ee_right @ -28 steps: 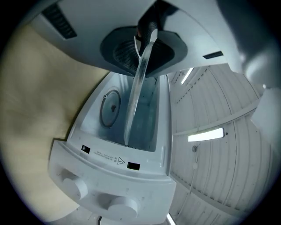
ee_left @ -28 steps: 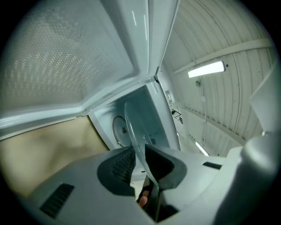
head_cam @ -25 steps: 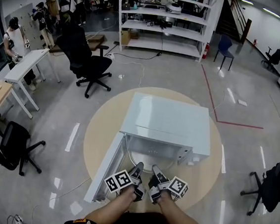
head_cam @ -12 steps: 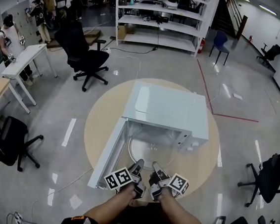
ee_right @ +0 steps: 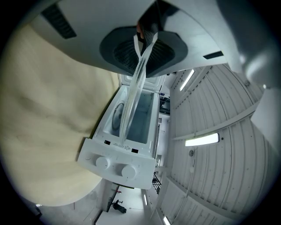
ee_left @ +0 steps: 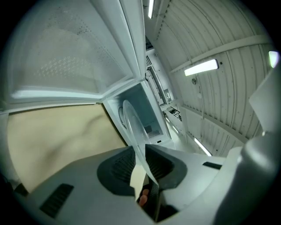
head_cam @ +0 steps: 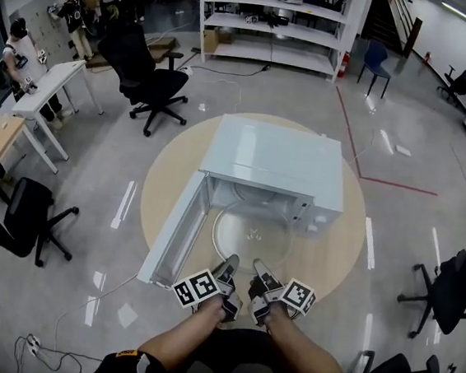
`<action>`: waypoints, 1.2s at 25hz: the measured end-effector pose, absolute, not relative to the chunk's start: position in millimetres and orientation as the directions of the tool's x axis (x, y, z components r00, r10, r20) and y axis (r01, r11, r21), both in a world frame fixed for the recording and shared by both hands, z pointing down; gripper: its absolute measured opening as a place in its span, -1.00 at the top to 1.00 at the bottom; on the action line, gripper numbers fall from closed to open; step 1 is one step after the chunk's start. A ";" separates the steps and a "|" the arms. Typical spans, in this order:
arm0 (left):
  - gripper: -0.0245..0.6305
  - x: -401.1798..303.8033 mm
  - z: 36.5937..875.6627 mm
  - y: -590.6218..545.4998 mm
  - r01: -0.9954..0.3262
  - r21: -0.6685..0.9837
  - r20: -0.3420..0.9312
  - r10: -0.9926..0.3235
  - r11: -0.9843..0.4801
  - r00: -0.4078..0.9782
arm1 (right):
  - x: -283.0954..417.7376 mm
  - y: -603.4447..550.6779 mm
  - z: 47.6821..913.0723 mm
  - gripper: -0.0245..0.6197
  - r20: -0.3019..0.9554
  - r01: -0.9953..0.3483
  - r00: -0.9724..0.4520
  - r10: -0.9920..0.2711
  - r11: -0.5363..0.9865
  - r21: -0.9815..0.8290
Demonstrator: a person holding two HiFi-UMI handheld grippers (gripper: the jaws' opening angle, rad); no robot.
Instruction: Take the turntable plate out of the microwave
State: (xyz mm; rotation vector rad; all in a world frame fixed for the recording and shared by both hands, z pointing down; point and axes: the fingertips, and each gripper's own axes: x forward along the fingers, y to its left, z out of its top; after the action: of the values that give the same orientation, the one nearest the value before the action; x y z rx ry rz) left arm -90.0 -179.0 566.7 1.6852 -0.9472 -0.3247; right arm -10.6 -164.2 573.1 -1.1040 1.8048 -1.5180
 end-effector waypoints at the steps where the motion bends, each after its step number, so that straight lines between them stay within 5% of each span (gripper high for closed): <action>1: 0.59 -85.9 566.2 -175.0 -0.422 0.905 0.251 -0.730 -0.055 0.635 | -6.5 -160.7 573.0 0.76 0.103 -0.246 -0.532 -0.841 0.036 -0.969; 30: 0.59 -28.8 656.8 -62.5 -0.429 0.895 0.360 -0.763 0.120 0.536 | 49.6 -56.4 662.8 0.75 0.221 -0.254 -0.629 -0.745 -0.072 -0.964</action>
State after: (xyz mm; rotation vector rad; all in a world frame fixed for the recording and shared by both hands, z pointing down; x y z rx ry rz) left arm -28.8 -62.5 656.8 1.5083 -1.0712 -0.3292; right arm 49.6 -56.4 662.8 -1.0733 1.8260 -1.7467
